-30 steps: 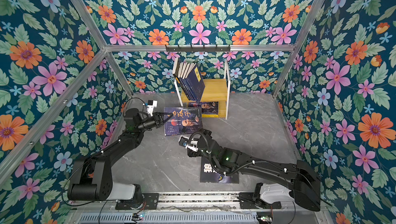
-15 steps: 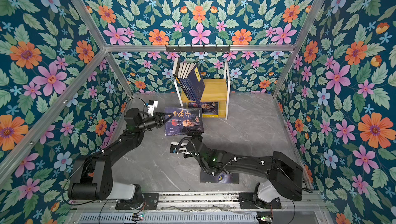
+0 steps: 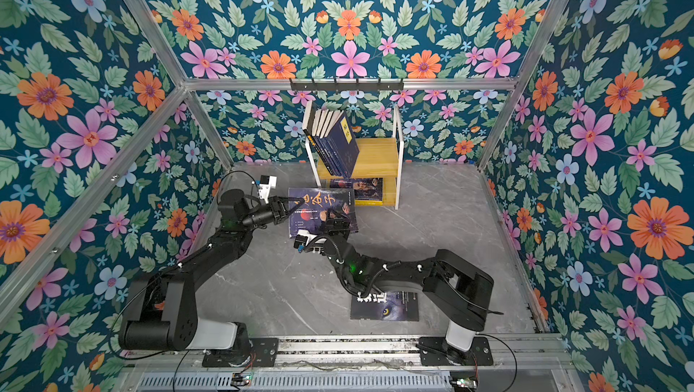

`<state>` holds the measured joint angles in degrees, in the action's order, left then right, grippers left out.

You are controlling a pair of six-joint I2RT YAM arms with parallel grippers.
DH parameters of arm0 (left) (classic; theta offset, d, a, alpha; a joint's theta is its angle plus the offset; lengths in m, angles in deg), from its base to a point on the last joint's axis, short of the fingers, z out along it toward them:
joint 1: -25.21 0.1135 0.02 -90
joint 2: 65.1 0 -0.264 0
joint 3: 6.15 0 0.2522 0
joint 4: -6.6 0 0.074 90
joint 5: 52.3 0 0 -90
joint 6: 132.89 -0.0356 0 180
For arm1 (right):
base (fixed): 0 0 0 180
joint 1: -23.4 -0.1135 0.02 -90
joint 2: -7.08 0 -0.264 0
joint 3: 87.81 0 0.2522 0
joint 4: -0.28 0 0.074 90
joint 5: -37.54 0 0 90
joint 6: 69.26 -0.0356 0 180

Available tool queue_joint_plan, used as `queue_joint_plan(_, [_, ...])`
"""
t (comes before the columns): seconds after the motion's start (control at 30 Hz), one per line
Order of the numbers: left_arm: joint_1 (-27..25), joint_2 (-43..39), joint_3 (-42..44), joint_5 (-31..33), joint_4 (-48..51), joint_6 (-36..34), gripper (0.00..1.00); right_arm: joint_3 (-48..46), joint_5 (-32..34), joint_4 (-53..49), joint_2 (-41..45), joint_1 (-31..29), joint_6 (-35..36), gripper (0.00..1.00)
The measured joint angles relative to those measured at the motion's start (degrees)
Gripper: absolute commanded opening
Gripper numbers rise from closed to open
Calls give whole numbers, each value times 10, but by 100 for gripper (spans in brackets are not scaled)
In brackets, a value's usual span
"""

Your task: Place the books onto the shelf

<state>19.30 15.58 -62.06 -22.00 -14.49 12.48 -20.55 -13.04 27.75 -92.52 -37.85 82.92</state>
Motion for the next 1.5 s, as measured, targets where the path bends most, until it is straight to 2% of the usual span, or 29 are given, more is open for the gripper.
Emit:
queue_joint_plan(0.07, [-1, 1, 0, -1, 0, 0, 0, 3, 1, 15, -9, 4, 8, 70])
queue_joint_plan(0.1, [-1, 2, 0, -2, 0, 2, 0, 4, 1, 22, -11, 6, 11, 63])
queue_joint_plan(0.23, [-1, 5, -3, 0, -4, 3, 0, 4, -3, 37, -17, 20, 14, 25])
queue_joint_plan(0.33, [-1, 12, -4, 4, -7, 4, 0, 5, -18, 41, -17, 28, 24, 0])
queue_joint_plan(0.43, [-1, 16, -5, 7, -7, 3, 1, 6, -29, 36, -18, 31, 26, 0])
queue_joint_plan(0.63, [0, 22, -9, 12, -7, 3, 38, 8, -28, 38, -23, 32, 24, 0])
queue_joint_plan(0.73, [-1, 25, -16, 8, 0, -2, 46, 6, -18, 39, -26, 36, 10, 0])
queue_joint_plan(1.03, [6, 28, -33, -2, 48, -35, 63, -11, -3, 34, -19, 39, 14, 0])
queue_joint_plan(1.23, [20, 19, -52, -3, 89, -81, 73, -35, 3, 20, 11, 39, 7, 0])
queue_joint_plan(1.5, [64, 2, -71, 11, 173, -171, 77, -68, 13, 9, 25, 39, -5, 0])
